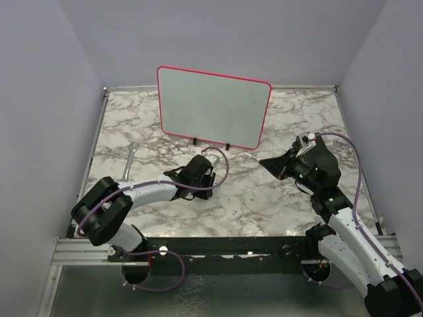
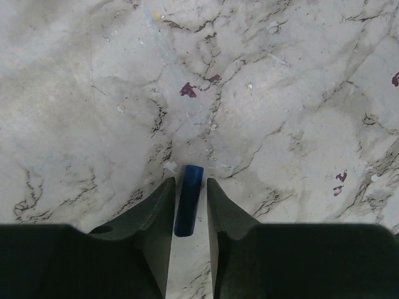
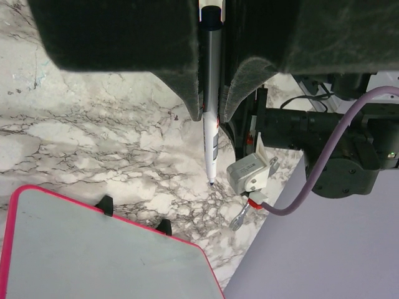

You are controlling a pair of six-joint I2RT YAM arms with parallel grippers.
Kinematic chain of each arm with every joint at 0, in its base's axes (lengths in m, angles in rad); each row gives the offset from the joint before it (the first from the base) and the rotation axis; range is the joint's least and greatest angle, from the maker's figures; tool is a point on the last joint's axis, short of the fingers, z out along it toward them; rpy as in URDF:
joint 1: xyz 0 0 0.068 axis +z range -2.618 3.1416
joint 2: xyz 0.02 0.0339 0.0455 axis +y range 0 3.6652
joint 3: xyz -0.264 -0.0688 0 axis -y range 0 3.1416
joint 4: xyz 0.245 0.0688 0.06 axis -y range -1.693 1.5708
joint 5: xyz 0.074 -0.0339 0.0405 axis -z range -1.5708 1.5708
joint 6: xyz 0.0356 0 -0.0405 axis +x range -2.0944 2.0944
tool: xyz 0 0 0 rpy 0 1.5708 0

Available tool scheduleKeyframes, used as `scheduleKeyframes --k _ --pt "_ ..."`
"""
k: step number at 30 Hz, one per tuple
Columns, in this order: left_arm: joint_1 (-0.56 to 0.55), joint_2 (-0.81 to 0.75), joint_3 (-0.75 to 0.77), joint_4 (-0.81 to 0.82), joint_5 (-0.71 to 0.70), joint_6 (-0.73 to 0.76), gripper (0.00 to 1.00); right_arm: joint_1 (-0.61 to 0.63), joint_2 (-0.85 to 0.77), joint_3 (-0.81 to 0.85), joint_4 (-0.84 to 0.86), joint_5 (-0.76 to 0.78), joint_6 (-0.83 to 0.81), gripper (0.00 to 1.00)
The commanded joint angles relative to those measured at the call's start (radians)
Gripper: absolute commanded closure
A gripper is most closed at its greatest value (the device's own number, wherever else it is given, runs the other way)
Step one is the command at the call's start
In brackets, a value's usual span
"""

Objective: Write a sentence on the whiteboard
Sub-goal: Place the pen cap at the center of the board, then write a sentence on the whiteboard.

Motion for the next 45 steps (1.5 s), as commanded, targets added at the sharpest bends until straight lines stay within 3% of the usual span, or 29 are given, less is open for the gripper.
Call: scheduleKeyframes --k 1,5,10,14,21,25,29,36,45 --pt "-0.001 0.024 0.015 0.005 0.035 -0.003 0.70 0.021 0.003 0.001 0.020 0.037 -0.020 1.00" --pt "0.014 0.010 0.019 -0.004 0.026 0.007 0.51 0.029 0.003 0.006 -0.001 0.051 -0.031 1.00" --pt "0.090 -0.035 0.053 -0.053 0.040 0.038 0.20 0.043 0.005 0.028 -0.033 0.074 -0.050 1.00" --pt "0.216 -0.116 0.106 -0.104 0.084 0.072 0.10 0.082 0.007 0.058 -0.054 0.143 -0.068 1.00" --pt "0.430 -0.161 0.252 -0.173 0.080 0.140 0.07 0.260 0.122 0.152 -0.015 0.362 -0.112 1.00" --pt "0.549 -0.195 0.271 -0.067 0.089 0.088 0.07 0.435 0.272 0.266 0.031 0.580 -0.161 1.00" --pt "0.689 -0.171 0.334 0.008 0.146 0.060 0.06 0.519 0.440 0.383 0.092 0.661 -0.170 1.00" --pt "0.861 -0.066 0.475 0.173 0.230 -0.036 0.07 0.556 0.713 0.608 0.195 0.712 -0.201 1.00" --pt "0.905 0.108 0.510 0.482 0.426 -0.081 0.14 0.556 1.012 0.887 0.298 0.741 -0.287 1.00"
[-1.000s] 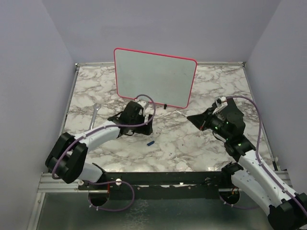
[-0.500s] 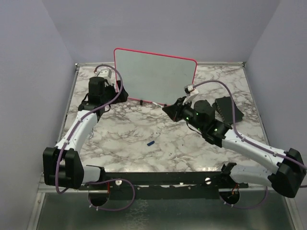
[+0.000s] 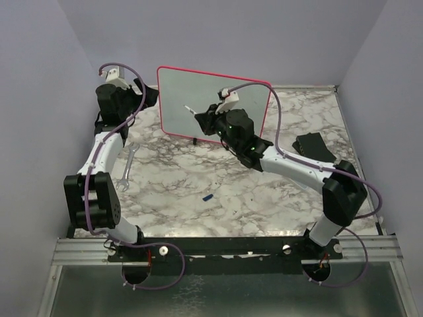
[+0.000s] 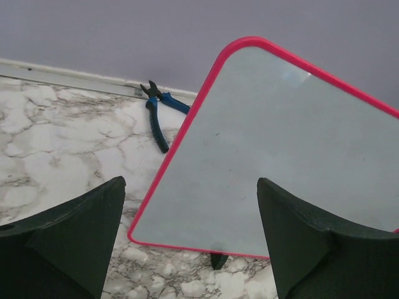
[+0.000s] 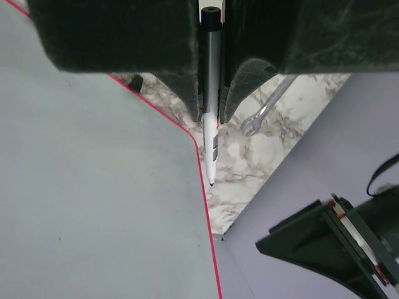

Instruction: Write a sentence on the whiteboard

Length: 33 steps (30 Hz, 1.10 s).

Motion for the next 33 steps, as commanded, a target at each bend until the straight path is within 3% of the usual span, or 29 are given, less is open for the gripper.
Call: scheduleKeyframes --k 1,7,19,33 --pt "0.014 0.075 0.025 0.183 0.152 -0.035 0.16 0.006 0.119 0.136 0.094 0.044 -0.072 1.00" --pt "0.017 0.155 0.088 0.205 0.202 -0.030 0.28 0.006 0.268 0.303 0.096 0.055 -0.098 1.00" --pt "0.057 0.221 0.051 0.346 0.297 -0.092 0.45 0.006 0.408 0.475 0.085 0.123 -0.151 1.00" --pt "0.058 0.246 0.041 0.354 0.301 -0.098 0.45 0.017 0.514 0.601 0.038 0.187 -0.195 1.00"
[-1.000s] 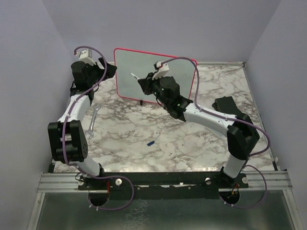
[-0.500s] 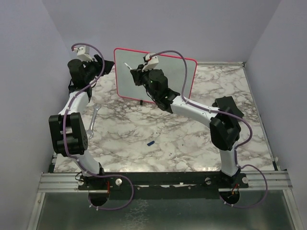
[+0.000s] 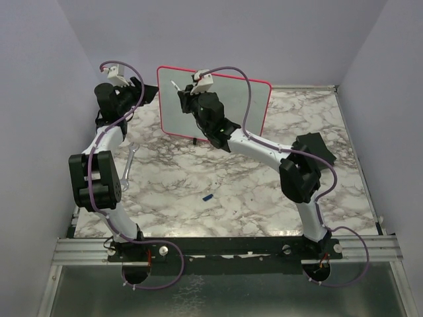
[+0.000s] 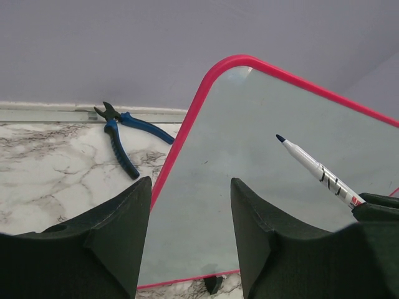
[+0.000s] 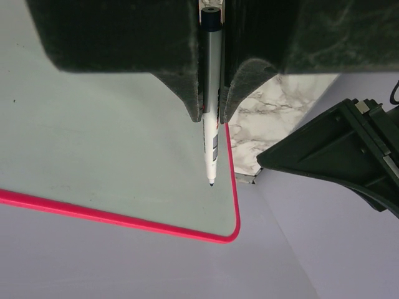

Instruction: Write a sentence on the whiteboard

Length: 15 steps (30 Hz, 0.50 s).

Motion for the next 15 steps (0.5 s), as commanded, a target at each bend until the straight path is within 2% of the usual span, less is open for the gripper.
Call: scheduleKeyframes --k 1,15 --pt "0.005 0.008 -0.015 0.034 0.023 0.002 0.45 0.017 0.046 0.049 -0.022 0.056 -0.034 1.00" --pt "0.005 0.026 -0.013 0.036 0.034 0.002 0.46 0.027 0.088 0.090 -0.023 0.102 -0.050 1.00"
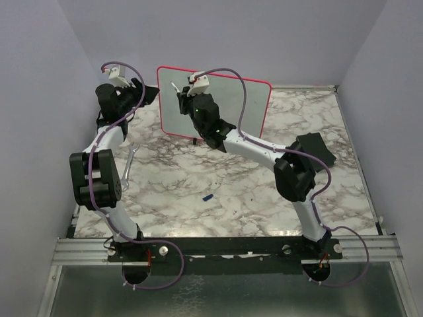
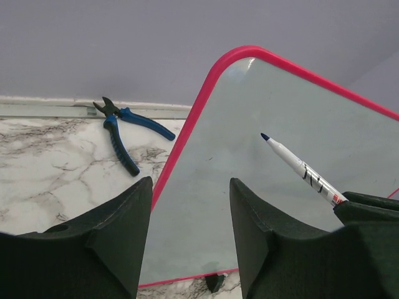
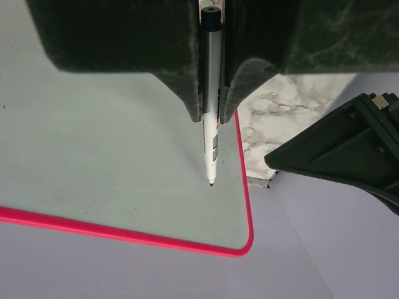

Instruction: Write a sentence on the whiteboard

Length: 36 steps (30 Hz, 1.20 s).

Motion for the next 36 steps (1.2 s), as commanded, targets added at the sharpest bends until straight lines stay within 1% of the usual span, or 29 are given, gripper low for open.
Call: scheduleKeyframes --k 1,28,36 --pt "0.005 0.011 -0.013 0.028 0.030 0.002 0.46 0.015 0.026 0.033 -0.002 0.048 -0.022 1.00" --pt "0.003 0.013 -0.013 0.035 0.043 0.000 0.49 0.022 0.090 0.120 -0.047 0.083 -0.039 1.00" --pt "0.003 0.008 -0.014 0.037 0.045 -0.001 0.49 0.028 0.096 0.119 -0.058 0.087 -0.038 1.00"
